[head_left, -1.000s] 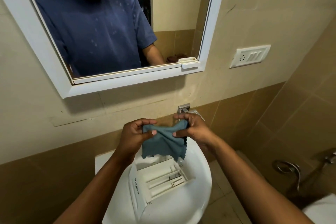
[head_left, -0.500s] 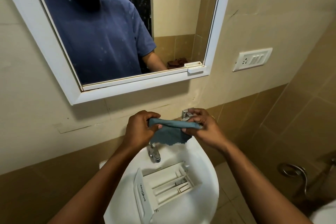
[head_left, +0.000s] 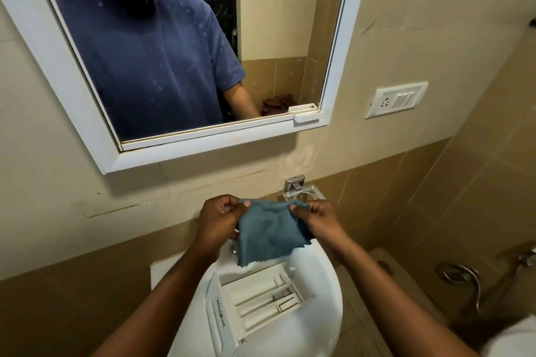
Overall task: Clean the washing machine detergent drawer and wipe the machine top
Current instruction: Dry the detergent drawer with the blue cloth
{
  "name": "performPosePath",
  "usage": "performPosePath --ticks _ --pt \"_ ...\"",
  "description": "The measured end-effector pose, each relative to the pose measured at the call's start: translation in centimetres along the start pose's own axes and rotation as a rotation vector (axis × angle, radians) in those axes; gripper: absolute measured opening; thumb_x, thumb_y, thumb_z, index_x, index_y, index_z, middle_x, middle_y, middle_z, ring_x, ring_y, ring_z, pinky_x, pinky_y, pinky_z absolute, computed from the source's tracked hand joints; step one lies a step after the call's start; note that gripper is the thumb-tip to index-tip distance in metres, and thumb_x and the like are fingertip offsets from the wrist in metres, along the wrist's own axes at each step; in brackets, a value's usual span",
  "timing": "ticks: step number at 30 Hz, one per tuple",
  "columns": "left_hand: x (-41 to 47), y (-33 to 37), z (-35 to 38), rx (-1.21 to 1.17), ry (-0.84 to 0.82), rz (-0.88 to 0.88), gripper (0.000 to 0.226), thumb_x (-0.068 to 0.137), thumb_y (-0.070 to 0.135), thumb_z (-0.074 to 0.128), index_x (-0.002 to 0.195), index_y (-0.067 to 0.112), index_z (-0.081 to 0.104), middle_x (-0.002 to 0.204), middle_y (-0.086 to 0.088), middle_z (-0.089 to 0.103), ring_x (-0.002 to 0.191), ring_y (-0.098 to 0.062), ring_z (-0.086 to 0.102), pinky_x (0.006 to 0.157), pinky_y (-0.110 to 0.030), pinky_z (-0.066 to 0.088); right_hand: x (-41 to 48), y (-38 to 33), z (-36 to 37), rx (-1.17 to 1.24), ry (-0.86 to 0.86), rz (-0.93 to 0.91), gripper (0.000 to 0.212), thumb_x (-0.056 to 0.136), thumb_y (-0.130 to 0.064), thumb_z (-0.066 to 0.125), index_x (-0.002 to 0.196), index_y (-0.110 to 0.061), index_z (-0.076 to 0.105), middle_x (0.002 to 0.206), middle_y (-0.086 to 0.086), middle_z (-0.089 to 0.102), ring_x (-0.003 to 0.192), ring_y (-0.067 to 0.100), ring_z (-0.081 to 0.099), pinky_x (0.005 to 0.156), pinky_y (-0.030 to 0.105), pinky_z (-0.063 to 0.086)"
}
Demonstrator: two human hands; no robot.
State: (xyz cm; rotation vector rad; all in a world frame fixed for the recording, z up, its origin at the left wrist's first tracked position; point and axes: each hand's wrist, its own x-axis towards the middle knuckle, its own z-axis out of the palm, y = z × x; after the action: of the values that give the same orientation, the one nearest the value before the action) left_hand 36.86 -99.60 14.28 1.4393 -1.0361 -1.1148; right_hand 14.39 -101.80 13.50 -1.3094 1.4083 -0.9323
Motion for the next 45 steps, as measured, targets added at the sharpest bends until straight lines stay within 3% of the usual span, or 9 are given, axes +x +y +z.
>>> performPosePath --ticks 7,11,14,19,22,27,33,39,45 --pt "-1.8 0.3 3.2 0.330 0.198 0.199 0.019 0.091 0.027 0.077 0.075 0.023 0.068 0.067 0.002 0.070 0.061 -0.025 0.071 0.060 -0.048 0.062 -0.4 0.6 2.8 0.088 -0.008 0.027 0.039 0.099 -0.024 0.066 0.076 0.007 0.067 0.066 0.013 0.062 0.062 0.023 0.056 0.061 0.037 0.046" --pt "-3.5 0.8 4.7 0.263 -0.078 0.207 0.013 0.092 0.027 0.076 0.083 0.035 0.072 0.076 0.005 0.076 0.066 -0.019 0.076 0.061 -0.045 0.064 -0.3 0.0 2.7 0.302 -0.108 0.145 0.029 0.102 -0.020 0.055 0.103 0.001 0.076 0.093 0.017 0.076 0.079 0.025 0.070 0.066 0.031 0.055" --pt "-4.3 1.9 4.0 0.029 -0.211 0.107 0.009 0.099 0.010 0.067 0.096 0.009 0.076 0.081 -0.010 0.078 0.065 -0.030 0.074 0.053 -0.035 0.060 0.1 0.1 2.0 0.475 -0.211 0.198 0.044 0.104 -0.041 0.052 0.123 -0.006 0.071 0.116 0.018 0.073 0.098 0.028 0.071 0.084 0.041 0.059" --pt "-1.9 1.2 1.1 0.047 0.131 0.189 0.007 0.094 0.017 0.073 0.101 0.019 0.073 0.087 0.000 0.075 0.076 -0.015 0.070 0.066 -0.028 0.058 -0.1 -0.6 0.7 0.690 -0.347 0.129 0.034 0.095 -0.029 0.070 0.119 -0.004 0.070 0.115 0.015 0.073 0.108 0.029 0.070 0.098 0.044 0.058" --pt "-1.9 0.1 1.6 0.085 -0.132 0.101 0.043 0.085 0.021 0.083 0.122 0.021 0.061 0.107 0.001 0.072 0.096 -0.016 0.071 0.076 -0.025 0.061 0.3 -0.8 0.2 0.628 -0.397 0.034 0.034 0.086 0.003 0.074 0.120 0.001 0.071 0.121 0.022 0.071 0.112 0.033 0.068 0.097 0.040 0.057" --pt "-2.4 -2.2 2.0 0.229 -0.374 -0.036 0.047 0.080 0.018 0.089 0.117 0.016 0.060 0.085 -0.010 0.075 0.062 -0.027 0.070 0.051 -0.030 0.053 1.3 -1.7 0.1 0.612 -0.244 -0.010 0.028 0.090 0.008 0.065 0.118 0.005 0.068 0.114 0.022 0.073 0.108 0.033 0.070 0.099 0.042 0.054" --pt "-0.3 -2.4 -0.1 0.255 -0.490 -0.154 0.085 0.060 0.066 0.089 0.130 0.026 0.060 0.119 0.000 0.072 0.106 -0.019 0.072 0.076 -0.027 0.059 1.3 -0.2 -0.5 0.484 -0.179 0.067 0.025 0.090 0.002 0.068 0.115 0.001 0.071 0.115 0.028 0.072 0.108 0.040 0.068 0.102 0.057 0.050" --pt "-0.7 -3.6 2.7 -0.239 -0.601 -0.239 0.050 0.088 0.008 0.076 0.136 0.007 0.060 0.124 -0.009 0.074 0.113 -0.023 0.072 0.083 -0.030 0.058 0.5 1.7 -1.0 0.453 -0.230 0.036 0.024 0.087 0.000 0.069 0.112 0.001 0.068 0.103 0.016 0.070 0.095 0.028 0.067 0.076 0.038 0.059" --pt "0.4 -5.4 5.3 -0.069 -0.432 -0.138 0.027 0.085 -0.002 0.078 0.110 0.005 0.071 0.104 -0.014 0.078 0.095 -0.026 0.074 0.070 -0.034 0.062 0.3 4.6 -6.2 -0.007 -0.163 -0.029 0.033 0.086 0.003 0.076 0.117 -0.004 0.069 0.106 0.009 0.073 0.090 0.017 0.072 0.072 0.024 0.058"
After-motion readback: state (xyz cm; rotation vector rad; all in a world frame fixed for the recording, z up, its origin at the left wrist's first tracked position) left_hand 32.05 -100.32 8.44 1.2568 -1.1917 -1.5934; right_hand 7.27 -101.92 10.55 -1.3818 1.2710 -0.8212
